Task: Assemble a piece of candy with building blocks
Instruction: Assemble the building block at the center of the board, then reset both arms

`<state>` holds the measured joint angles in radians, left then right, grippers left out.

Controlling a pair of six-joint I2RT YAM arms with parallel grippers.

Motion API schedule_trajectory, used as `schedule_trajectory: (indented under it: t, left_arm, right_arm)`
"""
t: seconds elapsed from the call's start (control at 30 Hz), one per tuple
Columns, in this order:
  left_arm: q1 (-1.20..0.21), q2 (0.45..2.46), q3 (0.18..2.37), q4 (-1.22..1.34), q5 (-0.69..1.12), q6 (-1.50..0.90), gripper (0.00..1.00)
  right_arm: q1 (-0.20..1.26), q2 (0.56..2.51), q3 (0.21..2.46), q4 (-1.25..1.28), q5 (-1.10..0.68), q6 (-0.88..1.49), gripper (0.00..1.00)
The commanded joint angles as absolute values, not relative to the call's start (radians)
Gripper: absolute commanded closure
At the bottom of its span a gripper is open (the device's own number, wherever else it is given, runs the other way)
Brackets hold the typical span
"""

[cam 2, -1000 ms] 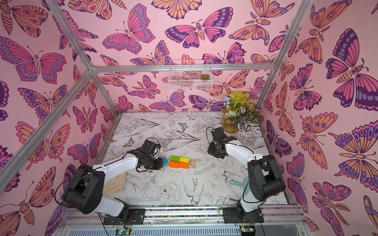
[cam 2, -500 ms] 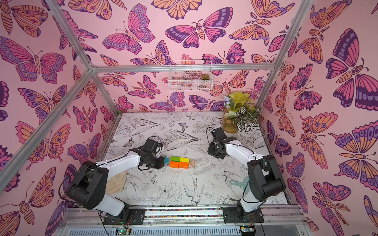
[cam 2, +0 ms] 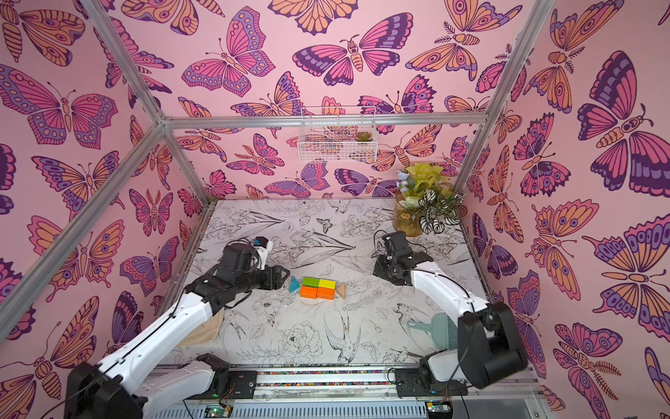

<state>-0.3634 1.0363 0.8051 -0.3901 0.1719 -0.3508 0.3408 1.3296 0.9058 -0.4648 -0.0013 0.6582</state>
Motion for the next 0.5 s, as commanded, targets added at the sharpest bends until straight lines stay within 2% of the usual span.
schedule_trajectory:
  t: [0.0,0.1,0.13,0.2,0.3,0.33,0.37,0.47]
  left_arm:
    - [-0.255,1.029,0.818,-0.396,0.047,-0.399,0.28]
    - [-0.147,1.048,0.802,-0.368,-0.01,-0.397,0.24]
    - [-0.14,1.044,0.778,-0.331,-0.067,-0.363,0.01]
    - [-0.141,1.02,0.723,-0.241,-0.126,-0.274,0.0]
    - [-0.143,0.96,0.601,-0.036,-0.168,-0.14,0.0]
    - [-0.142,0.944,0.554,0.043,-0.211,-0.11,0.0]
    - [-0.139,0.935,0.516,0.109,-0.241,-0.074,0.0]
    - [-0.124,0.949,0.432,0.265,-0.284,0.004,0.0]
  right_arm:
    - [0.326,1.243,0.915,-0.415,0.135,0.584,0.4]
    - [0.299,1.183,0.883,-0.385,0.204,0.554,0.33]
    - [0.287,1.158,0.864,-0.365,0.238,0.533,0.32]
    - [0.282,1.104,0.806,-0.285,0.327,0.451,0.29]
    - [0.28,1.021,0.698,-0.075,0.463,0.305,0.16]
    - [0.278,0.995,0.649,0.033,0.511,0.25,0.04]
    - [0.271,0.981,0.605,0.138,0.546,0.214,0.01]
    - [0.203,1.008,0.525,0.328,0.547,0.16,0.01]
